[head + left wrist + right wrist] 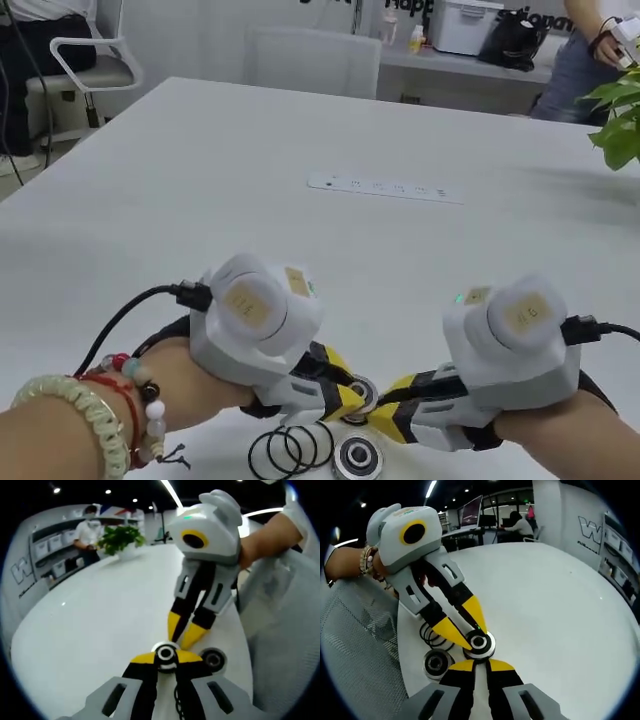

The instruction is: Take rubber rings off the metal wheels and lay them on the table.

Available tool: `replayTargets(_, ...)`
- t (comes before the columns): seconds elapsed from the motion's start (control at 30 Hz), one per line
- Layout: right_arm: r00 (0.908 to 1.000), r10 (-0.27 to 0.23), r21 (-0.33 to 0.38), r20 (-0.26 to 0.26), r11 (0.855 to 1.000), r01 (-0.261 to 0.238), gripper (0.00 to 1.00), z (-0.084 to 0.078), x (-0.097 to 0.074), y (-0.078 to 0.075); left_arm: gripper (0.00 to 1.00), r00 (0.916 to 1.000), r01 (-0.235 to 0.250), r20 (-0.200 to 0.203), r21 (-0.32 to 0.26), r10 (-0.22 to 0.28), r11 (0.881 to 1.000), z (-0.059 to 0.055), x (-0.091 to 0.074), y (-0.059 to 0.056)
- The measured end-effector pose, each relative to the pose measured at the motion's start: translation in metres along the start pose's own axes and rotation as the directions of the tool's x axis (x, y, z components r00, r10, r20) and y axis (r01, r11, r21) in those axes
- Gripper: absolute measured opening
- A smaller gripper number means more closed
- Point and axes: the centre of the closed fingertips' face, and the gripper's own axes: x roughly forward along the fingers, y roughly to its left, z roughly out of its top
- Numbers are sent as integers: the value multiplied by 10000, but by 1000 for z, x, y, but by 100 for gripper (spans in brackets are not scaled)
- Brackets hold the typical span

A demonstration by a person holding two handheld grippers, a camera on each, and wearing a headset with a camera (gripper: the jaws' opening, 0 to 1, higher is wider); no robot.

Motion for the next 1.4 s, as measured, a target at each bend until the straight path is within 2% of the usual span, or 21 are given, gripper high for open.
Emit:
replayTargets(0.43,9999,-111,141,12,9998,111,0,0,0,-3,14,10000,-12,37,-29,13,10000,0,0,0)
replayTargets(0.63,9999,-106,663,25,9977,105,0,-1,-1,-6,14,10000,-14,58,-27,14,10000,0,0,0)
replayTargets(0.83,9999,-18,1671,103,9859,1,0,-1,-3,-8,14,10000,-15,63,-5,15,10000,0,1,0)
replayTargets(1.13,9998,-10,2202,202,9754,-35,0,-1,-5,-9,14,10000,-28,62,0,28,10000,0,1,1)
replayTargets(1.4,9987,-54,2809,514,9597,-93,0,3,-8,-12,14,10000,-82,50,-28,82,10000,-1,1,2)
